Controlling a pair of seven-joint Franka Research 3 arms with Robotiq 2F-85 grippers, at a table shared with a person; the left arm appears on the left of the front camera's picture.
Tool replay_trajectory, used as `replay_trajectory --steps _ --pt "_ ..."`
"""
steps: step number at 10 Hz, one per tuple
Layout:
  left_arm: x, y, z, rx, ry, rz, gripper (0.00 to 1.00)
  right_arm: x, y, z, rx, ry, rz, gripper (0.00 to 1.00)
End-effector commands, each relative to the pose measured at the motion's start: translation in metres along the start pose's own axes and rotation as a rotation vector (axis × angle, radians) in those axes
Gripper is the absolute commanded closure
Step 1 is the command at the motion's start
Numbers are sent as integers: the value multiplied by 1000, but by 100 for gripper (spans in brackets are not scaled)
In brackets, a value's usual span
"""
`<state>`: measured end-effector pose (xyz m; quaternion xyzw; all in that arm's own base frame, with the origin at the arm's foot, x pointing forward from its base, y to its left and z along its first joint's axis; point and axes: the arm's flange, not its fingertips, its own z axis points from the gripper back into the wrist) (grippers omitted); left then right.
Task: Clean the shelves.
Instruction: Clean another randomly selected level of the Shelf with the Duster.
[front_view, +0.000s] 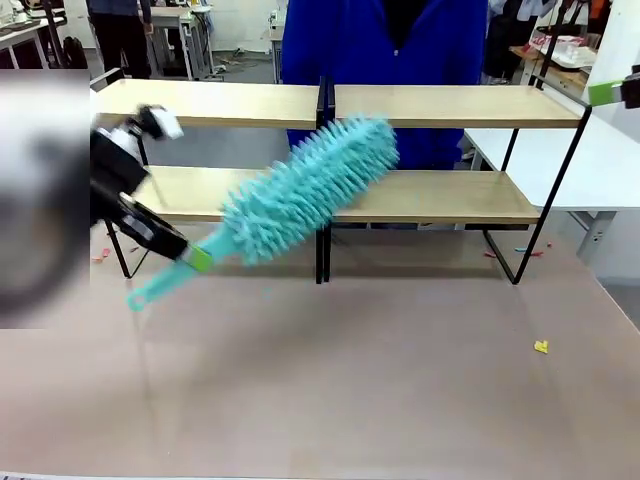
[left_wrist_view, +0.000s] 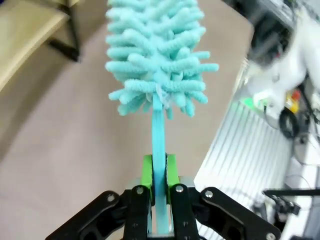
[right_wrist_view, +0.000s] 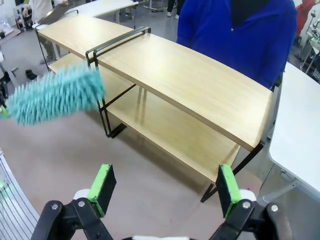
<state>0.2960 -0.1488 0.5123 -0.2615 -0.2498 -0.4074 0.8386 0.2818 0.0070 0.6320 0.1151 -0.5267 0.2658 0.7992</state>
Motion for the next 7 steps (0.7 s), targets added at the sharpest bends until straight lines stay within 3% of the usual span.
replay_trajectory --steps 1,6,7 --pt "-1 -14 -28 -55 49 -89 88 0 0 -1 -1 -2 2 0" --pt "3 -21 -28 -65 57 -69 88 0 0 -1 -1 -2 2 0" --pt "17 -28 -60 -108 156 -88 88 0 0 -1 -1 -2 2 0"
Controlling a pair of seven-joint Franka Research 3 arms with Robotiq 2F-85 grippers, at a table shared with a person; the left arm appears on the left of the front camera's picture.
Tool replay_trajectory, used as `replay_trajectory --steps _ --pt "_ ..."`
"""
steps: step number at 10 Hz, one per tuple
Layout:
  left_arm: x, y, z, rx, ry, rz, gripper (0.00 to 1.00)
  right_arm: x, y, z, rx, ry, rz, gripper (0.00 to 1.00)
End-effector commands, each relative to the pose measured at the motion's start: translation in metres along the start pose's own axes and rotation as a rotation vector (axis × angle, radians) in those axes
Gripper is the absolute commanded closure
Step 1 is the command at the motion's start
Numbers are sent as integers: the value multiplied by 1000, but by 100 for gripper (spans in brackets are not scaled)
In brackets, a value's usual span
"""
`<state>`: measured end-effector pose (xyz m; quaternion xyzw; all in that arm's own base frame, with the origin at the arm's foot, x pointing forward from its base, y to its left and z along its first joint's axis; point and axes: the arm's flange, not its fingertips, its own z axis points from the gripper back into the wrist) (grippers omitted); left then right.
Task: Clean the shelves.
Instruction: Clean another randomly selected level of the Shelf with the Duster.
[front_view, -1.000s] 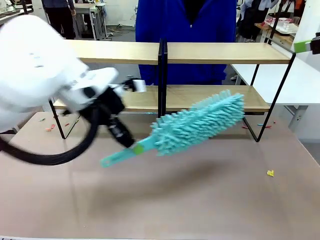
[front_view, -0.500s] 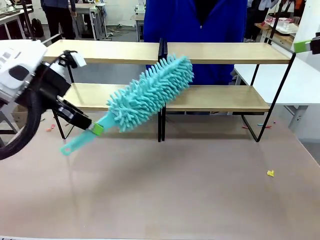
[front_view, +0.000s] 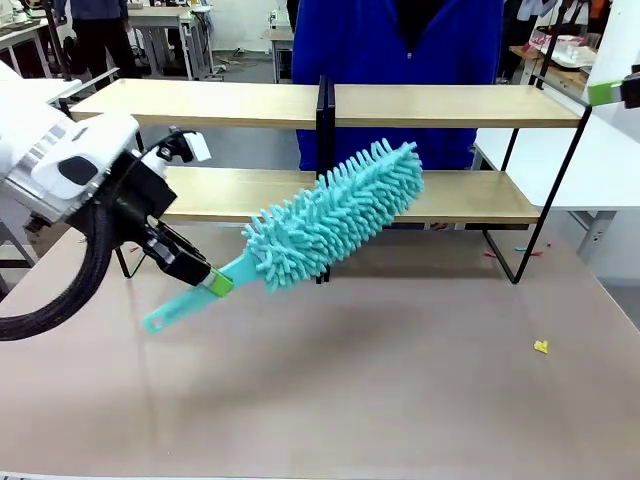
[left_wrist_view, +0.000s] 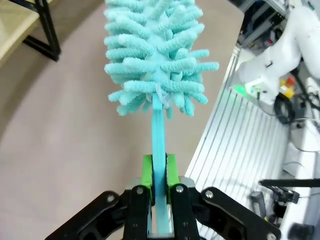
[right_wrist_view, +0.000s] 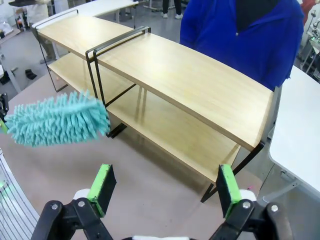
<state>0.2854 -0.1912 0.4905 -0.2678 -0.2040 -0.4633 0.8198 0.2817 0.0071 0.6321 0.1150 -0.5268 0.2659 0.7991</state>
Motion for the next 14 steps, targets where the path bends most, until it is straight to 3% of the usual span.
replay_trajectory --steps 1,2,3,4,5,6,7,8,10,14 --pt "21 3 -39 -62 153 -23 88 0 0 -1 -1 -2 2 0" --pt "30 10 -57 -40 230 15 88 0 0 -1 -1 -2 2 0" --pt "39 13 -76 -106 282 13 88 0 0 -1 -1 -2 2 0" --pt "54 17 -101 -53 354 16 88 0 0 -1 -1 -2 2 0" --pt "72 20 -126 -103 346 51 88 0 0 -1 -1 -2 2 0" --pt "87 28 -137 -162 420 115 88 0 0 -1 -1 -2 2 0" --pt "40 13 -119 -97 316 26 88 0 0 -1 -1 -2 2 0" --pt "40 13 -119 -97 316 26 88 0 0 -1 -1 -2 2 0" --pt "87 25 -166 -153 365 55 88 0 0 -1 -1 -2 2 0" --pt "164 48 -222 119 343 222 88 0 0 -1 -1 -2 2 0"
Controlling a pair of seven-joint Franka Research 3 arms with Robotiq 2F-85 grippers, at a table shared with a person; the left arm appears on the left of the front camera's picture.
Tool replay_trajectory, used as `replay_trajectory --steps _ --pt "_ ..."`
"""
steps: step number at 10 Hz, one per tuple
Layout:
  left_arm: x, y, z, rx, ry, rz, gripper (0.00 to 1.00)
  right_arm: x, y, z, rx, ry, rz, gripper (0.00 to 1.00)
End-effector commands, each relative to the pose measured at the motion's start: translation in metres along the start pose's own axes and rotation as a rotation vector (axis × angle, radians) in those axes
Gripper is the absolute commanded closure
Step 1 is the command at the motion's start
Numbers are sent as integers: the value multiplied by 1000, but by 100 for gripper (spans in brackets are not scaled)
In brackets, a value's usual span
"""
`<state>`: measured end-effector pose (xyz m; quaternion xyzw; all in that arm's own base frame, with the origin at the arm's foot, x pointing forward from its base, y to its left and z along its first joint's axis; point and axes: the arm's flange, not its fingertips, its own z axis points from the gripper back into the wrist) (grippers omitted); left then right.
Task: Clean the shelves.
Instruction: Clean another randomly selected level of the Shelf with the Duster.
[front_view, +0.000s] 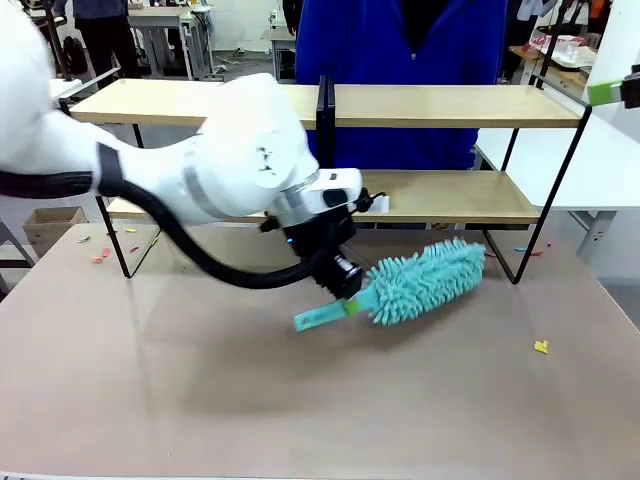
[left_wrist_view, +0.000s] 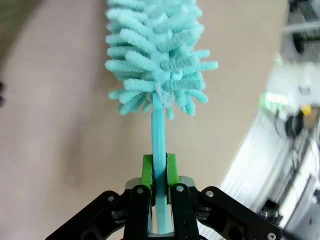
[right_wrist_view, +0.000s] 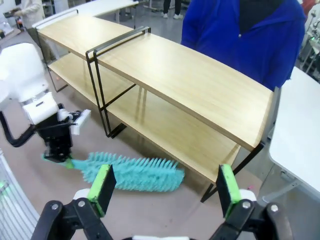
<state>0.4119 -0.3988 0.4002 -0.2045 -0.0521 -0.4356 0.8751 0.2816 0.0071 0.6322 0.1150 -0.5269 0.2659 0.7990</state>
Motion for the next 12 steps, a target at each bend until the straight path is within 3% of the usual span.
replay_trajectory --steps 1,4,7,9,12 --pt "39 1 -11 122 8 135 88 0 0 -1 -1 -1 1 0" --pt "102 5 -35 103 54 100 88 0 0 -1 -1 -1 1 0" --pt "163 10 -34 177 -32 135 88 0 0 -1 -1 -1 1 0" --pt "176 10 -36 226 -56 158 88 0 0 -1 -1 -1 1 0" --pt "187 5 -54 222 -1 100 88 0 0 -1 -1 -1 1 0"
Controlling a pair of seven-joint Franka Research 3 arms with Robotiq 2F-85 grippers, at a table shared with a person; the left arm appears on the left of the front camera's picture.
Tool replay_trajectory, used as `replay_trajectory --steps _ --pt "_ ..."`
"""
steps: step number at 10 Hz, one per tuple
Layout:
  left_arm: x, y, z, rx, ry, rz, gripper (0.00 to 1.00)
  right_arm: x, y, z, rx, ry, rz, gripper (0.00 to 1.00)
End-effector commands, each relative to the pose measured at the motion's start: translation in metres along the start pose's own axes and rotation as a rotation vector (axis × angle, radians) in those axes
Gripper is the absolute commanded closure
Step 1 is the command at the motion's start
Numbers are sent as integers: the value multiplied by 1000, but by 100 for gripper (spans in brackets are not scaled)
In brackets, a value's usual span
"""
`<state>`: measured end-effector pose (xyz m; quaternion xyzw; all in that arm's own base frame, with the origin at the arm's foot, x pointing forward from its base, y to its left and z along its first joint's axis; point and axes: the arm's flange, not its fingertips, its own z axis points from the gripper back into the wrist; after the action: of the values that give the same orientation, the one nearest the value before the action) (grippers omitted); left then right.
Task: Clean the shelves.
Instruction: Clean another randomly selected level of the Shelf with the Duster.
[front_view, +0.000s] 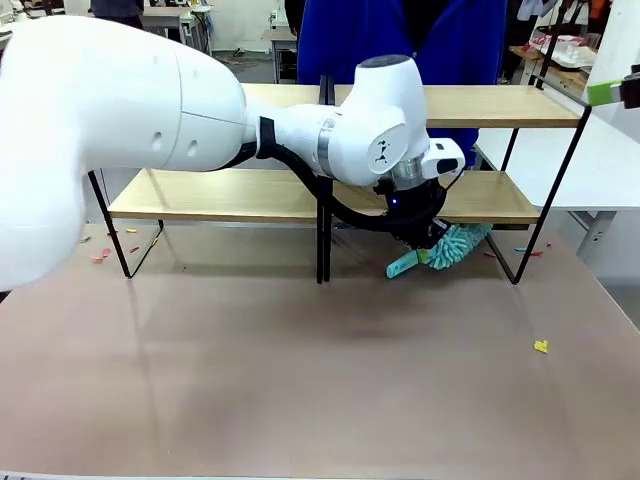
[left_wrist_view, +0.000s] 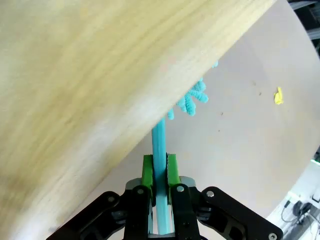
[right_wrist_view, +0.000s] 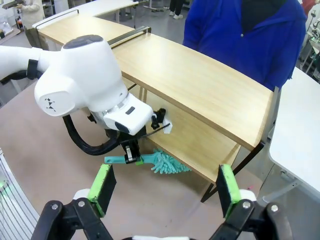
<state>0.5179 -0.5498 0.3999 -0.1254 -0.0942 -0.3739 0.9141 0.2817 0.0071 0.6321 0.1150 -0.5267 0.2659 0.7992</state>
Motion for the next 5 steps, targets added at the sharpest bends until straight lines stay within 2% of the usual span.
replay_trajectory --steps 1,5 --pt "11 -1 -7 24 44 -45 88 0 0 -1 -1 -2 2 0" --pt "2 -2 -5 2 87 -164 88 0 0 -1 -1 -2 2 0"
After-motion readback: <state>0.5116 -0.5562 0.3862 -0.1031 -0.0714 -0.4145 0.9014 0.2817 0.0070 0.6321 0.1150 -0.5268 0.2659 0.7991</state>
